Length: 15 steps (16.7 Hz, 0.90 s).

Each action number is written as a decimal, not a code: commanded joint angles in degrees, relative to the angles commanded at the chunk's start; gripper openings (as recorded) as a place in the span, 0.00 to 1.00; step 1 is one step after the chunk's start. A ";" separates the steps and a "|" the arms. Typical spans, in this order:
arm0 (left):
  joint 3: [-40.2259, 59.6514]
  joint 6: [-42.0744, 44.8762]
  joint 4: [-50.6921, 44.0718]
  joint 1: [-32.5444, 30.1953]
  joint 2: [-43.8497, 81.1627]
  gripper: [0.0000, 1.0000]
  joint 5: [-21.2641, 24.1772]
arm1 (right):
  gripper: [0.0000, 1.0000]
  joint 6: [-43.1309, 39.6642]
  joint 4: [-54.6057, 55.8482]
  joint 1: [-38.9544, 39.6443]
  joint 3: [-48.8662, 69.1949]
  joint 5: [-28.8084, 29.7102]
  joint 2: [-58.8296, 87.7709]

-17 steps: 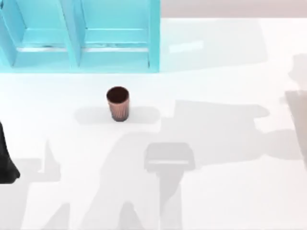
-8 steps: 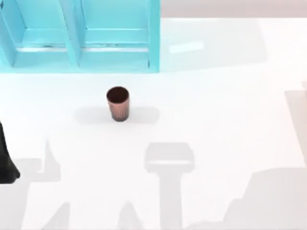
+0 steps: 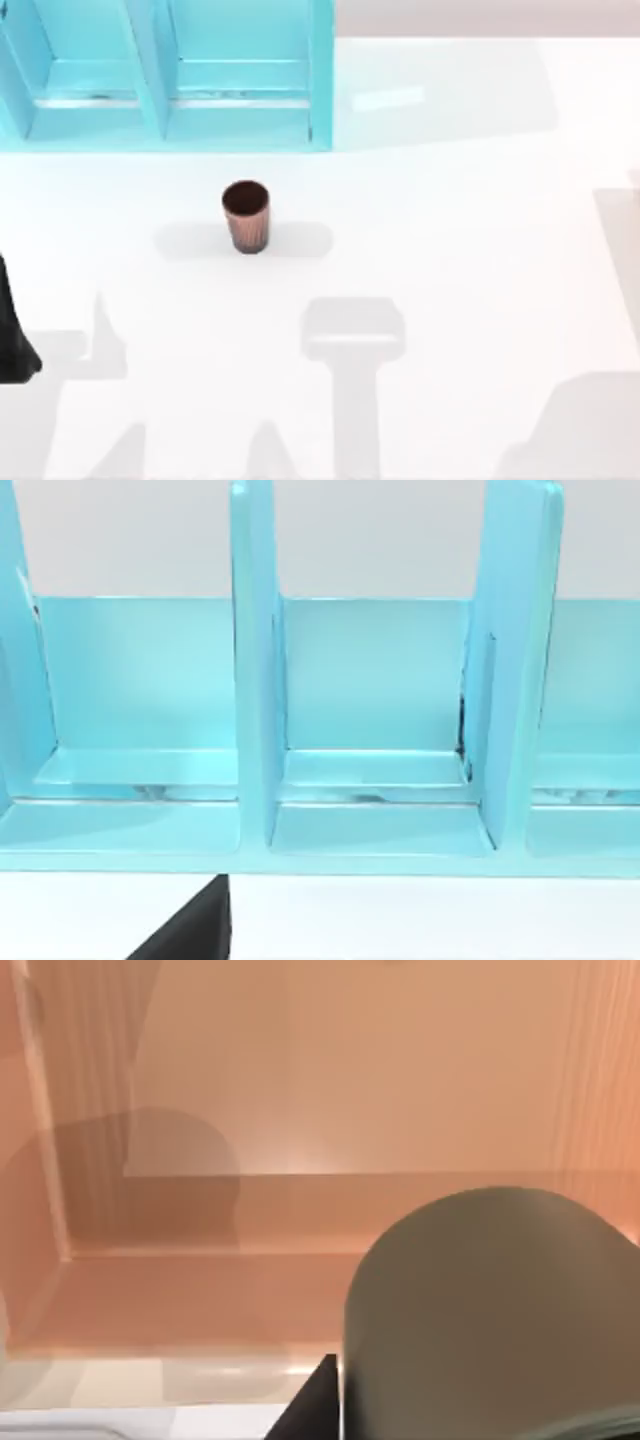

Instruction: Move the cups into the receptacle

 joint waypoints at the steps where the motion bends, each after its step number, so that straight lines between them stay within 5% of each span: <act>1: 0.00 0.00 0.00 0.00 0.00 1.00 0.00 | 0.00 -0.04 1.22 -0.02 -1.27 -0.04 0.04; 12: 0.00 0.00 0.00 0.00 0.00 1.00 0.00 | 0.00 -0.36 13.82 -0.55 -13.12 0.08 0.67; 15: 0.00 0.00 0.00 0.00 0.00 1.00 0.00 | 0.23 -0.36 13.82 -0.55 -13.12 0.08 0.67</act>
